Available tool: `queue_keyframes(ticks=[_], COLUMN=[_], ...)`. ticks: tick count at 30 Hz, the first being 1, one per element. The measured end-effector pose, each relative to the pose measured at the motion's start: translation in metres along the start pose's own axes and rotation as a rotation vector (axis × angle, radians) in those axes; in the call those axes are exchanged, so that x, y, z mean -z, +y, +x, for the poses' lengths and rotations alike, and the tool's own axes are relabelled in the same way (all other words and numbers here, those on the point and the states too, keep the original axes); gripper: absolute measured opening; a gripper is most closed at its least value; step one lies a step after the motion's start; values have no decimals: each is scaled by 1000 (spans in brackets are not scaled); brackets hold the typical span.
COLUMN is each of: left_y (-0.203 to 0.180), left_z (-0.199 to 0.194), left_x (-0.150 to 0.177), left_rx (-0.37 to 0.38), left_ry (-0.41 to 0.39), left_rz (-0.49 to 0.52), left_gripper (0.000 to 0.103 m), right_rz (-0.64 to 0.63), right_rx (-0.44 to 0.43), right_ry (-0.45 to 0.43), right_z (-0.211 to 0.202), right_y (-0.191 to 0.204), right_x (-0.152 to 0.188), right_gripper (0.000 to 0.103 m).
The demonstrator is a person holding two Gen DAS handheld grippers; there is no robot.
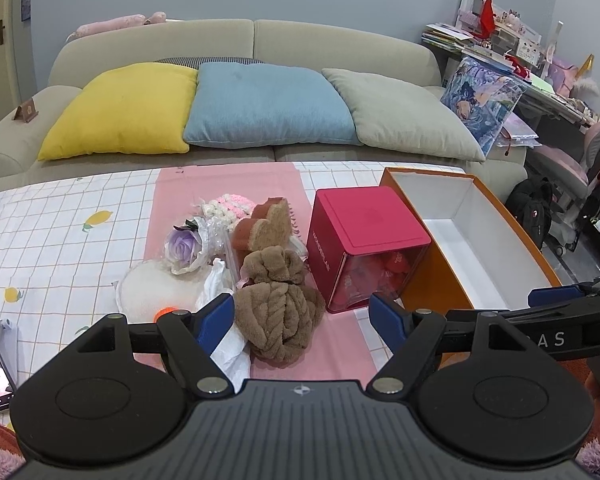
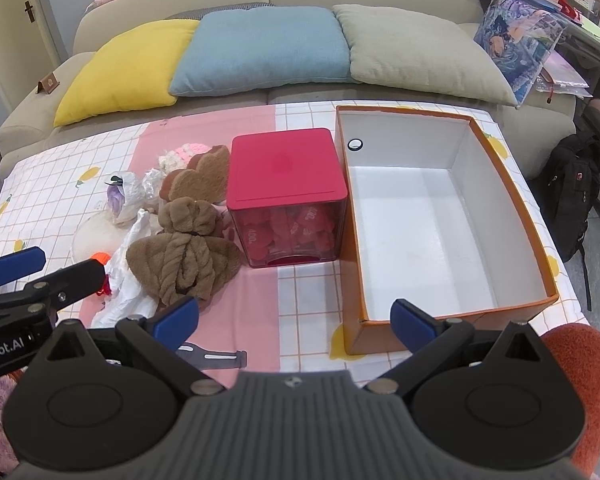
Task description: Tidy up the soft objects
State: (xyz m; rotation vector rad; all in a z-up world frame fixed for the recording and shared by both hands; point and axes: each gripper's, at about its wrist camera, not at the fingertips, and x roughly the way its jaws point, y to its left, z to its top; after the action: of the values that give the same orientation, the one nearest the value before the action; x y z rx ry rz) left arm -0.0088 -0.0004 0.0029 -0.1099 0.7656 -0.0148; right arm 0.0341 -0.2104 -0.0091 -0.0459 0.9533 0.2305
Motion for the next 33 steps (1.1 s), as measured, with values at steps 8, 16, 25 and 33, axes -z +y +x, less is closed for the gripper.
queue_keyframes(ticks=[8,16,25,33], left_y=[2,2,1,-1], left_z=[2,3,3,3], left_x=[0,1,2,4], left_rx=[-1,3,3,3], left_ry=[12,13,14,12], left_rz=[-5,-3,-5,0], left_gripper=[90,90,90,90], right_rz=[-3,-8,-16,-21], right_rx=[-1,-1,4,8], right_ry=[6,5,4,4], right_z=[1,1,1,0], right_y=[1,1,2,4], right_x=[0,0,-1,-2], right_gripper=[100,100,100,100])
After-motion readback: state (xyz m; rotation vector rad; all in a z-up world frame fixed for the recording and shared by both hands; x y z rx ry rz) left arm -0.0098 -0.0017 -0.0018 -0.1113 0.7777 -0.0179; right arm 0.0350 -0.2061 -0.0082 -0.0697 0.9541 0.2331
